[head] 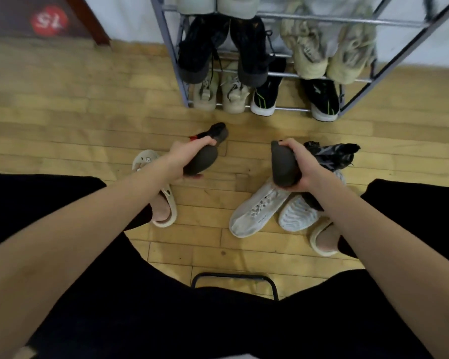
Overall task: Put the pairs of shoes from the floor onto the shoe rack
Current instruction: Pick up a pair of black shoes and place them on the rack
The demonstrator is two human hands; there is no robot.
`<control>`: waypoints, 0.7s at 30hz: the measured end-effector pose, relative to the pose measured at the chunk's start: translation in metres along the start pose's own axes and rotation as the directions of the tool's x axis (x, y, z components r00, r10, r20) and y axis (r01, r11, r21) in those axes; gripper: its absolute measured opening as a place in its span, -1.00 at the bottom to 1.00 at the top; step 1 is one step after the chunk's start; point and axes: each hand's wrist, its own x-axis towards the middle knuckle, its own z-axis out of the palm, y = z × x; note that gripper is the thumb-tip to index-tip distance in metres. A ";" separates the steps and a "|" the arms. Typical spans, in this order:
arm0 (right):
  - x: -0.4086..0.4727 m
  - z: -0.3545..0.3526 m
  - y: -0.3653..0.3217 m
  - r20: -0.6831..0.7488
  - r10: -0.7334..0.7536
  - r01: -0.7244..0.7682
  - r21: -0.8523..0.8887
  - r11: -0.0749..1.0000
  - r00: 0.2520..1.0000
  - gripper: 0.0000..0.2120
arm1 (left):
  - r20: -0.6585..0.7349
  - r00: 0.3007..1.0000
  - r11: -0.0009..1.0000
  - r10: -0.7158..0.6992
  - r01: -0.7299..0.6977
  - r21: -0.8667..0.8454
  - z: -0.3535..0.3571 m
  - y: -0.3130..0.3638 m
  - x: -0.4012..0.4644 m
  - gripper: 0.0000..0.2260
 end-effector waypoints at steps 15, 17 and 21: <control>-0.108 -0.085 -0.039 -0.257 -0.716 0.572 -0.455 0.682 0.649 -0.40 | 0.015 0.653 0.601 0.757 -0.707 0.373 0.053 0.079 -0.129 -0.54; -0.115 -0.089 -0.051 -0.255 -0.773 0.591 -0.521 0.616 0.581 -0.27 | 0.009 0.569 0.517 0.822 -0.754 0.406 0.064 0.091 -0.139 -0.55; -0.125 -0.091 -0.075 -0.214 -0.851 0.653 -0.560 0.509 0.480 -0.35 | -0.070 0.534 0.518 0.843 -0.768 0.377 0.087 0.122 -0.143 -0.62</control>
